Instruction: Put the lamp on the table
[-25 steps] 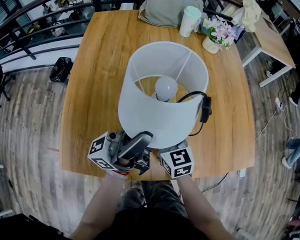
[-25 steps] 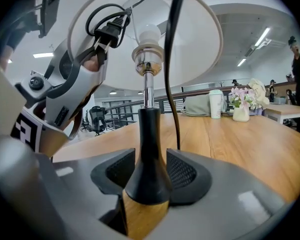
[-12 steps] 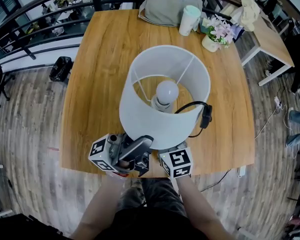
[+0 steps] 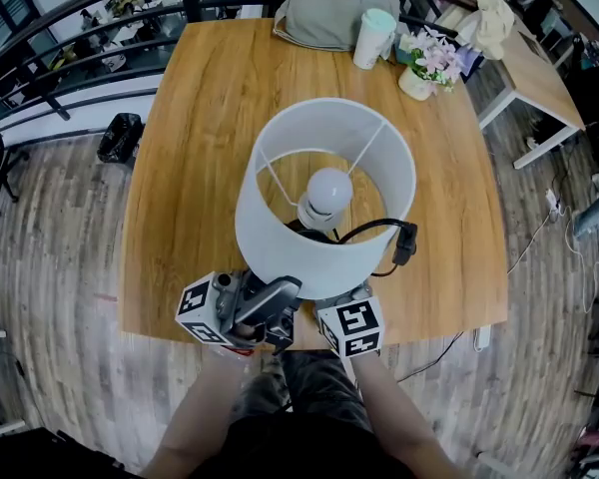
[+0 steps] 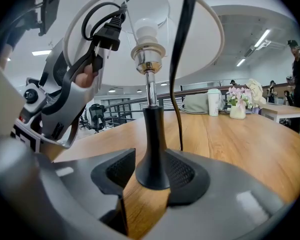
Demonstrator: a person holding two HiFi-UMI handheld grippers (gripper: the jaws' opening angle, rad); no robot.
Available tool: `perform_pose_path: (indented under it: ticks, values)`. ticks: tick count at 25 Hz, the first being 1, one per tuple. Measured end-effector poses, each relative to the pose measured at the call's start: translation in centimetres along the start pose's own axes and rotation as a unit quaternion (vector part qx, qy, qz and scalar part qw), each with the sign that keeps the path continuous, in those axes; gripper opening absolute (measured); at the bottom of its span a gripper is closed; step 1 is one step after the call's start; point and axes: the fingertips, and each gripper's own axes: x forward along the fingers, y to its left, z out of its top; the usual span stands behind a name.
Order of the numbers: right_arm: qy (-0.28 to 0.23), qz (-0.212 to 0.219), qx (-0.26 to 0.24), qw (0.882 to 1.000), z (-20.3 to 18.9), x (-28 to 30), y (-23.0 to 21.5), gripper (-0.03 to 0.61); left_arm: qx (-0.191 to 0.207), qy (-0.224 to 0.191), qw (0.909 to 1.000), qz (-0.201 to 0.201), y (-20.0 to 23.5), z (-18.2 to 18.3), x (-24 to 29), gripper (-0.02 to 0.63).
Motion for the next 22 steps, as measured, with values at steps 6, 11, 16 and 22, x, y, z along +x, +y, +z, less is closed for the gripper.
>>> perform_pose_path:
  ticks: [6,11,16,22]
  values:
    - [-0.002,0.000,-0.006,1.000,-0.3,-0.5,0.5,0.129,-0.003,-0.003,1.0000,0.000,-0.3,-0.3,-0.5,0.089]
    - [-0.009,-0.007,-0.005,1.000,-0.1,-1.0,0.5,0.036,-0.007,-0.013,0.9999,0.004,-0.2,-0.4,-0.8,0.089]
    - [-0.012,-0.005,-0.004,1.000,-0.1,-1.6,0.8,0.008,-0.006,-0.013,0.9998,0.012,-0.4,-0.3,-1.1,0.094]
    - [-0.008,-0.005,-0.007,1.000,-0.3,-2.2,0.9,0.008,-0.002,-0.010,0.9995,0.029,-0.2,-0.4,-1.3,0.104]
